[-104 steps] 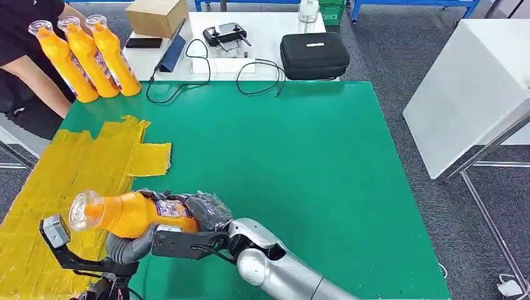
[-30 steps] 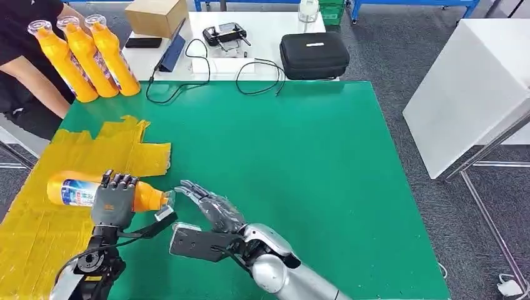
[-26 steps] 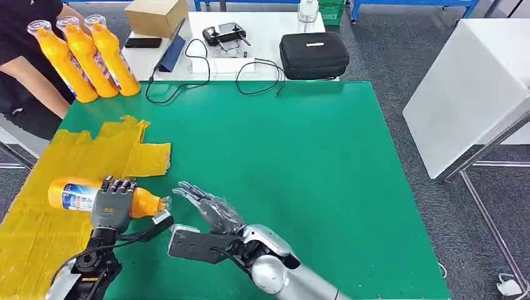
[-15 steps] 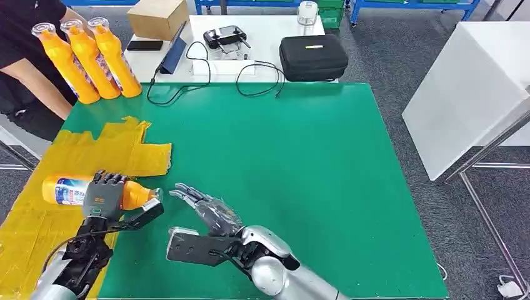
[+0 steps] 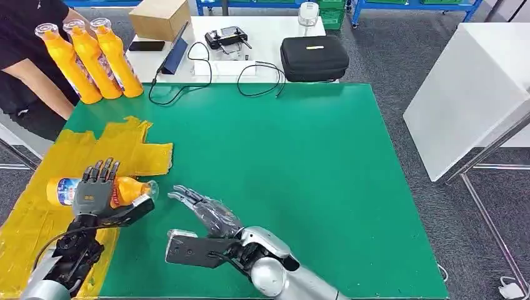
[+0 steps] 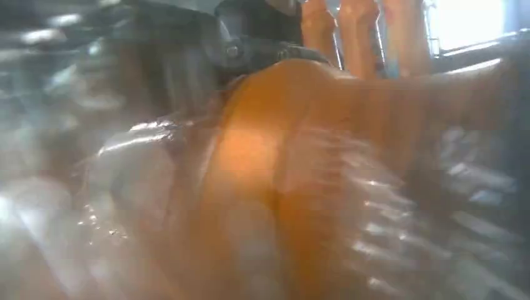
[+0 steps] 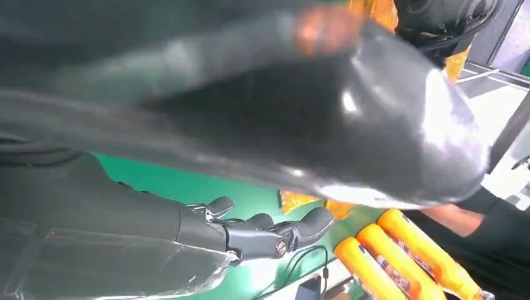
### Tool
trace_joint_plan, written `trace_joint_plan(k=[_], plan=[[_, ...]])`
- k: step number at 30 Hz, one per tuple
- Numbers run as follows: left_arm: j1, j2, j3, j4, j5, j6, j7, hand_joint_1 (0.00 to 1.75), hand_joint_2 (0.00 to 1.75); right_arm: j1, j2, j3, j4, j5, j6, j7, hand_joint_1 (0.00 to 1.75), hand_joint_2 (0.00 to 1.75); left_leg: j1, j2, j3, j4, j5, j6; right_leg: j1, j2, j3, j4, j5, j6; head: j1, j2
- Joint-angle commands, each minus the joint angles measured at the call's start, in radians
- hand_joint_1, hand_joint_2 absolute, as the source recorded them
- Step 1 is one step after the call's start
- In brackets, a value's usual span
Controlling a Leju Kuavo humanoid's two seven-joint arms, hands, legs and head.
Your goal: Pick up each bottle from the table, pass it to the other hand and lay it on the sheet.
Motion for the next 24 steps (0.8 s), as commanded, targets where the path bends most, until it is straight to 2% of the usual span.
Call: trace_joint_plan(k=[1, 8, 11, 24], plan=[[0.037, -0.024, 0.015, 0.058, 0.050, 0.011, -0.053, 0.00, 0.00, -0.028, -0.025, 0.031, 0.013, -0.006, 0.009, 0.004, 0.00, 0.00, 0.000, 0.002, 0.002, -0.001, -0.001, 0.000, 0.000, 0.002, 0.001, -0.001, 0.000, 0.000, 0.000, 0.000], [0.085, -0.045, 0.024, -0.072, 0.174, 0.050, -0.190, 0.00, 0.00, -0.028, -0.019, 0.024, 0.031, -0.007, 0.009, 0.000, 0.00, 0.00, 0.000, 0.002, 0.000, -0.001, -0.001, 0.000, 0.000, 0.001, -0.001, -0.002, 0.000, 0.000, 0.000, 0.000], [0.096, -0.052, 0.020, -0.117, 0.202, 0.047, -0.213, 0.00, 0.00, -0.030, -0.015, 0.023, 0.038, -0.006, 0.006, -0.004, 0.00, 0.00, 0.000, 0.000, -0.002, 0.000, 0.000, 0.000, 0.000, -0.001, -0.002, -0.001, 0.000, 0.000, 0.000, 0.000], [0.063, -0.041, 0.005, -0.089, 0.218, 0.047, -0.217, 0.00, 0.00, -0.036, -0.010, 0.030, 0.049, -0.006, 0.008, -0.007, 0.00, 0.00, 0.001, 0.000, -0.008, 0.001, 0.000, 0.000, 0.001, -0.001, -0.007, -0.001, 0.000, 0.000, 0.000, 0.000]])
